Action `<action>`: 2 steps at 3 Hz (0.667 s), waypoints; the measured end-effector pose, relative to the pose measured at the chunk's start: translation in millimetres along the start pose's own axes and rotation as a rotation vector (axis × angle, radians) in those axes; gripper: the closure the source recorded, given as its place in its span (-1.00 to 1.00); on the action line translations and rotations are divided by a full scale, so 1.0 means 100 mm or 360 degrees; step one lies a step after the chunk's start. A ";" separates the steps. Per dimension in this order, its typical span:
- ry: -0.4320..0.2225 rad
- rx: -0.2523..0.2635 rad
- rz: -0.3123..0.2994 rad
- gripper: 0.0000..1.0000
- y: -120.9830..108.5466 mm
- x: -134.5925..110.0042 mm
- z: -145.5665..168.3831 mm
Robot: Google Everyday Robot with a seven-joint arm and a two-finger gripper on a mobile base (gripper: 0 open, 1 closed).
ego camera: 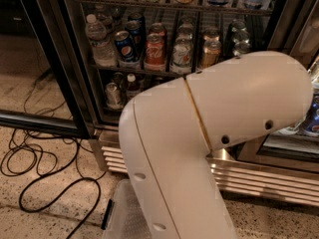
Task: Pick water bottle from bottom shelf of fridge
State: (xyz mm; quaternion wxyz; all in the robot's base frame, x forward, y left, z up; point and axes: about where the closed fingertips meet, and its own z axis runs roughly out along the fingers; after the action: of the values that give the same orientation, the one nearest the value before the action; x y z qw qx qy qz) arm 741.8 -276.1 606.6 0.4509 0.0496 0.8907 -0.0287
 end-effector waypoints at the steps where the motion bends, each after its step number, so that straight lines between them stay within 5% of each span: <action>1: -0.0007 0.0001 0.0015 -0.28 0.01 -0.01 0.03; 2: -0.0011 0.0005 0.0026 -0.30 0.01 -0.01 0.05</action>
Offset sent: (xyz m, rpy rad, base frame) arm 0.0257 -0.0124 0.0011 0.0312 -0.0431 -0.0429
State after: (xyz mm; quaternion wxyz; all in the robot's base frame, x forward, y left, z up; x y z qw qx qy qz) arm 746.7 -275.3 604.6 0.4540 0.0575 0.8887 -0.0265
